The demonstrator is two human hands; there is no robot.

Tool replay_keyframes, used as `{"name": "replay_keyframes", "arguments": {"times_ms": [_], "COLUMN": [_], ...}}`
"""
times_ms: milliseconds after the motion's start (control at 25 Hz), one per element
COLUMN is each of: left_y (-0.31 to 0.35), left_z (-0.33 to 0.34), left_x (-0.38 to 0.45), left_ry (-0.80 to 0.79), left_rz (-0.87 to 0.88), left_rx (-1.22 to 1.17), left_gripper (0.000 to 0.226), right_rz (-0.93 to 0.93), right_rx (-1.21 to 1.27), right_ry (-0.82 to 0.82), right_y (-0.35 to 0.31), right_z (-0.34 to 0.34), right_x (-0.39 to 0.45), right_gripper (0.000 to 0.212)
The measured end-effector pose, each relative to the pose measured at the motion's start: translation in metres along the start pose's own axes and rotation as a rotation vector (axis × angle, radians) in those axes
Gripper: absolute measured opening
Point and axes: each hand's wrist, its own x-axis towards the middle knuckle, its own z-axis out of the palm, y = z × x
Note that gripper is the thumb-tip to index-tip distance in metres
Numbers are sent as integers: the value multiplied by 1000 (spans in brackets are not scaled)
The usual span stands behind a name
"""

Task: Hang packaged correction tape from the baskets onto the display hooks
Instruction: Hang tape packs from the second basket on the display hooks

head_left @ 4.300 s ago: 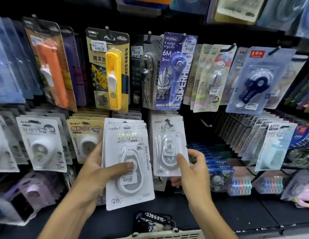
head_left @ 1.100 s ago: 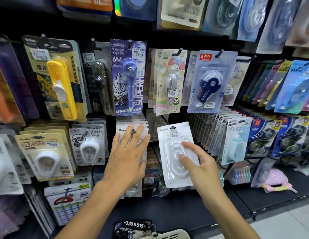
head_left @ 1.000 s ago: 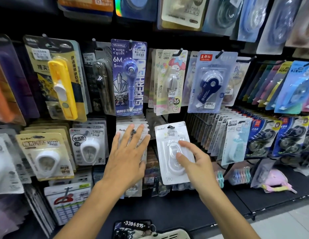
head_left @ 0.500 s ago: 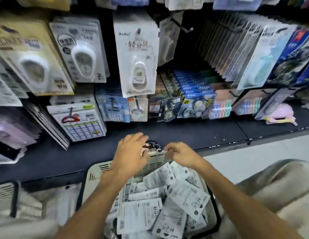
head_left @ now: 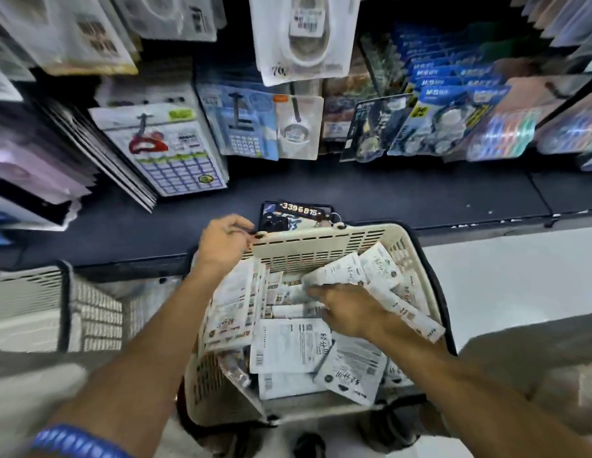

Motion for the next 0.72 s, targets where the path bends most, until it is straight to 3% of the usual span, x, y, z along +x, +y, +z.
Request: {"name": "replay_keyframes", "arguments": {"times_ms": [120, 200, 400, 520, 640, 720], "left_y": [-7, -23, -51, -52, -44, -40], "left_z": [-29, -40, -55, -57, -60, -62], "left_x": [-10, -23, -33, -30, -27, -27], "left_ry": [75, 70, 108, 113, 135, 146], "left_rz": [-16, -3, 22, 42, 66, 76], "left_rx": [-48, -17, -45, -68, -123, -152], "left_gripper": [45, 43, 41, 42, 38, 39], "right_rz": [-139, -263, -390, -562, -614, -648], "right_rx": [-37, -171, -496, -600, -633, -601], "right_ry": [79, 179, 298, 349, 315, 248], "right_y": [-44, -73, -94, -100, -106, -109], "right_z": [17, 30, 43, 44, 29, 18], "right_x": [36, 57, 79, 80, 80, 82], "right_gripper": [88, 95, 72, 43, 18, 20]}}
